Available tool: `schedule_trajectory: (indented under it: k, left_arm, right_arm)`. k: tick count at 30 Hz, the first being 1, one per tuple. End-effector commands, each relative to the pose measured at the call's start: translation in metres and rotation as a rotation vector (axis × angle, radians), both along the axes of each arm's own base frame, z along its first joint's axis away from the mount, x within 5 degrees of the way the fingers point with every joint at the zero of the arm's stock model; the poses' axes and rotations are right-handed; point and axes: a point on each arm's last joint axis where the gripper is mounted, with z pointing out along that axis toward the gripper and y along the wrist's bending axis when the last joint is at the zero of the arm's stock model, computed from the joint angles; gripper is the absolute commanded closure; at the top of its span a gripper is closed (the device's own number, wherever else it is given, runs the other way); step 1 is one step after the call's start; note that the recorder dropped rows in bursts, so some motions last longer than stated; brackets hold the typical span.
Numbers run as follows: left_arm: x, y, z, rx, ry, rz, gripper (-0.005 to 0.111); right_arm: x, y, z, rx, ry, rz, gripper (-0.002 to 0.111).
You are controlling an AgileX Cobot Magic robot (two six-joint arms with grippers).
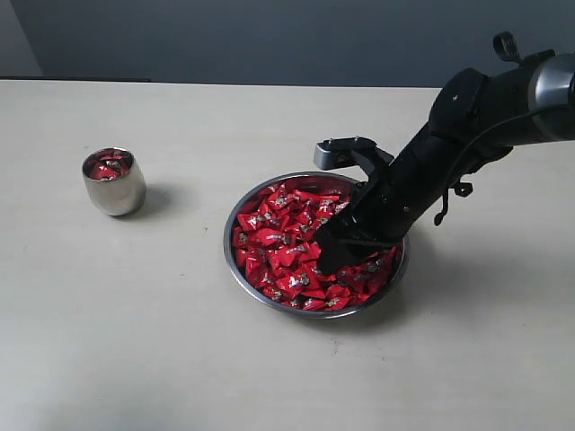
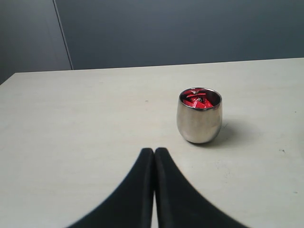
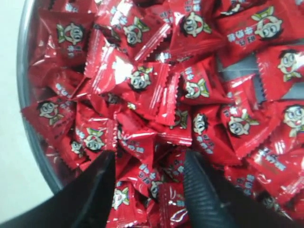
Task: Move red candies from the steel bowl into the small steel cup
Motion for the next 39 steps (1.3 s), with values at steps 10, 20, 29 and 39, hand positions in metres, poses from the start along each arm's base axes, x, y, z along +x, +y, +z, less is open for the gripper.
schedule_trajectory:
  k: [10,20,29,39]
  left_arm:
    - [0.000,0.000,-0.001,-0.004,-0.003,0.001,0.106]
    - [0.000,0.000,-0.001,-0.004,-0.003,0.001,0.106]
    - [0.000,0.000,-0.001,-0.004,-0.003,0.001,0.106]
    - [0.000,0.000,-0.001,-0.004,-0.003,0.001,0.106]
  right_arm:
    - [0.002,0.004,0.000,0.025,-0.002,-0.055,0.063]
    - [0.001,0.009,0.002,0.056,-0.007,-0.057,0.063]
    - [-0.001,0.013,-0.022,0.028,0.051,-0.052,0.063]
    - [-0.004,0.017,-0.021,0.046,0.070,-0.062,0.069]
